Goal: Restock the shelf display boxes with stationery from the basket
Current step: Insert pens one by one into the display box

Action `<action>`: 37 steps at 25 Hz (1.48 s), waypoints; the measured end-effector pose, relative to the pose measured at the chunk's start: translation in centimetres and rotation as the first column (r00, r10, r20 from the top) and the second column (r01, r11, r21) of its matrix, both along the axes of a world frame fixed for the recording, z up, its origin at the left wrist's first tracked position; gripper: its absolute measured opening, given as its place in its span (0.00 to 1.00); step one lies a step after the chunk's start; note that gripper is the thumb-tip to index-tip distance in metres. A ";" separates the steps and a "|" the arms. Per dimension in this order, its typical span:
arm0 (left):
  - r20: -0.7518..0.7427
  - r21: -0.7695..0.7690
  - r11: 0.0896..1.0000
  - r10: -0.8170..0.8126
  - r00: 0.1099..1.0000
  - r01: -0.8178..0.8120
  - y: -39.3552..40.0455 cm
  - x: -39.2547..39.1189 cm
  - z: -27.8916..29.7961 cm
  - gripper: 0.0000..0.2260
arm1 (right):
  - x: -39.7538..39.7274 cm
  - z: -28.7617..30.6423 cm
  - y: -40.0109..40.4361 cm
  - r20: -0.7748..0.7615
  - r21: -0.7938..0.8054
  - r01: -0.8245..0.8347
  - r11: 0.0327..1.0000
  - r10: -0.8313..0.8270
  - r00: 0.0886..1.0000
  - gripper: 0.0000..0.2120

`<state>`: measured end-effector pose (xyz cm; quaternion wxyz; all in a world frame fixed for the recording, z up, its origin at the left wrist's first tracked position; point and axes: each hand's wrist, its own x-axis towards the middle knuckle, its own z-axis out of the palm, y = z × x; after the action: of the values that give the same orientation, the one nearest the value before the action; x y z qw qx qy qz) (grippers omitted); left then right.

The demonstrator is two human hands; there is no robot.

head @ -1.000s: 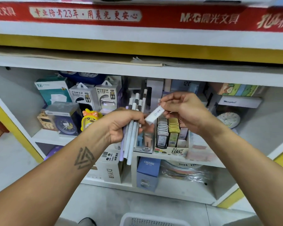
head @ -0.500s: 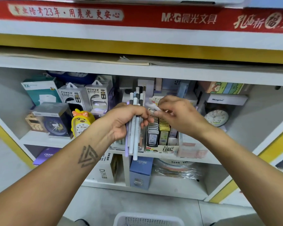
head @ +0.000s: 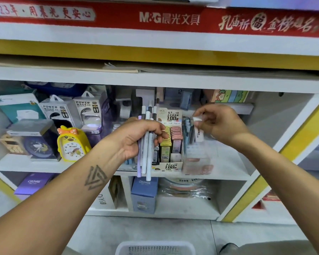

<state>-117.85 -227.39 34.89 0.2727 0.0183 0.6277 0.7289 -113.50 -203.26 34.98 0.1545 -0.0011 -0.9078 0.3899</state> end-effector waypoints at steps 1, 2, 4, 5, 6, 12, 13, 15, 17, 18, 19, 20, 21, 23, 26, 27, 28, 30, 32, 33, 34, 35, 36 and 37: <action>-0.001 -0.002 1.000 0.008 1.000 -0.008 -0.1 0.0 0.0 0.07 | 0.1 0.1 -0.5 0.004 -0.060 -0.047 0.997 0.047 0.999 0.07; -0.003 -0.007 1.000 0.018 1.000 -0.018 -0.2 -0.1 -0.1 0.07 | 0.1 0.2 -1.3 0.000 -0.109 -0.092 0.990 0.092 0.996 0.06; -0.003 -0.017 0.999 0.038 0.999 -0.038 -0.8 -0.4 -0.1 0.07 | 0.0 0.4 -3.0 -0.012 -0.181 -0.151 0.972 0.152 0.988 0.06; 0.000 -0.022 0.999 0.048 0.999 -0.048 -1.3 -0.6 -0.1 0.07 | -0.2 0.4 -3.7 -0.009 -0.208 -0.158 0.965 0.160 0.987 0.06; 0.003 -0.028 0.998 0.058 0.998 -0.058 -1.8 -0.8 -0.1 0.07 | -0.3 0.5 -4.4 -0.002 -0.230 -0.154 0.961 0.158 0.987 0.06; 0.032 -0.031 0.990 0.136 0.990 -0.135 -6.0 -2.4 0.4 0.07 | -1.7 -0.1 -8.3 0.006 -0.265 -0.201 0.943 0.210 0.978 0.05; 0.036 -0.036 0.989 0.146 0.989 -0.145 -6.7 -2.5 0.5 0.07 | -2.2 -0.4 -9.0 -0.017 -0.189 -0.202 0.961 0.203 0.979 0.05; 0.034 -0.064 0.986 0.158 0.987 -0.156 -8.1 -2.7 0.6 0.07 | -3.1 -0.9 -10.2 -0.081 -0.047 -0.194 0.980 0.190 0.978 0.04; 0.032 -0.094 0.982 0.170 0.985 -0.166 -9.6 -2.8 0.5 0.08 | -4.1 -1.4 -11.3 -0.149 0.066 -0.179 0.982 0.187 0.971 0.03; 0.033 -0.105 0.979 0.178 0.983 -0.174 -10.2 -2.8 0.4 0.08 | -4.6 -1.6 -11.8 -0.175 0.108 -0.160 0.981 0.177 0.968 0.03; 0.036 -0.114 0.977 0.187 0.982 -0.182 -10.8 -2.9 0.3 0.08 | -5.1 -2.0 -12.3 -0.196 0.131 -0.137 0.982 0.162 0.967 0.03; 0.039 -0.122 0.974 0.197 0.980 -0.191 -11.3 -2.9 0.2 0.09 | -5.7 -2.3 -12.8 -0.212 0.140 -0.116 0.983 0.145 0.966 0.03; 0.043 -0.130 0.971 0.209 0.977 -0.202 -11.9 -2.9 0.0 0.09 | -6.3 -2.6 -13.4 -0.224 0.146 -0.099 0.984 0.130 0.966 0.04; 0.050 -0.139 0.967 0.223 0.974 -0.214 -12.9 -2.8 -0.3 0.09 | -7.5 -3.1 -14.6 -0.236 0.180 -0.066 0.982 0.108 0.966 0.05; 0.040 -0.136 0.956 0.267 0.963 -0.260 -14.4 -2.7 -0.9 0.07 | -8.8 -3.3 -16.5 -0.247 0.298 0.006 0.955 0.071 0.966 0.05; 0.039 -0.127 0.953 0.281 0.959 -0.274 -14.8 -2.7 -1.0 0.07 | -9.1 -3.1 -16.9 -0.235 0.338 0.021 0.941 0.062 0.970 0.05; 0.040 -0.120 0.952 0.287 0.957 -0.281 -15.1 -2.8 -1.1 0.08 | -9.3 -2.9 -17.2 -0.204 0.387 0.031 0.922 0.053 0.977 0.05; 0.040 -0.113 0.952 0.291 0.956 -0.285 -15.5 -2.9 -1.2 0.08 | -9.2 -2.3 -17.5 -0.130 0.522 0.040 0.852 0.033 0.991 0.05; 0.029 -0.107 0.953 0.289 0.957 -0.285 -15.6 -2.9 -1.2 0.09 | -8.7 -1.6 -17.1 -0.057 0.627 0.016 0.779 0.026 0.998 0.08; 0.024 -0.104 0.954 0.285 0.958 -0.281 -15.6 -2.9 -1.2 0.10 | -8.4 -1.4 -16.8 -0.012 0.655 -0.018 0.756 0.033 0.999 0.09; 0.026 -0.103 0.957 0.275 0.961 -0.271 -15.5 -2.8 -1.1 0.11 | -7.9 -1.3 -16.6 0.032 0.667 -0.055 0.743 0.045 0.998 0.10; 0.031 -0.103 0.961 0.261 0.965 -0.257 -15.3 -2.7 -1.1 0.11 | -7.4 -1.3 -16.4 0.072 0.665 -0.091 0.741 0.057 0.996 0.09; 0.036 -0.103 0.965 0.246 0.969 -0.241 -15.1 -2.6 -1.1 0.10 | -6.9 -1.5 -16.4 0.110 0.657 -0.125 0.743 0.070 0.992 0.08; 0.040 -0.102 0.969 0.232 0.972 -0.227 -14.8 -2.4 -1.0 0.08 | -6.5 -1.9 -16.3 0.139 0.649 -0.156 0.745 0.086 0.987 0.07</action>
<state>-120.29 -242.16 33.85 0.2033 -0.0863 0.6528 0.7246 -120.02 -219.58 33.13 0.0738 0.0926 -0.9914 0.0548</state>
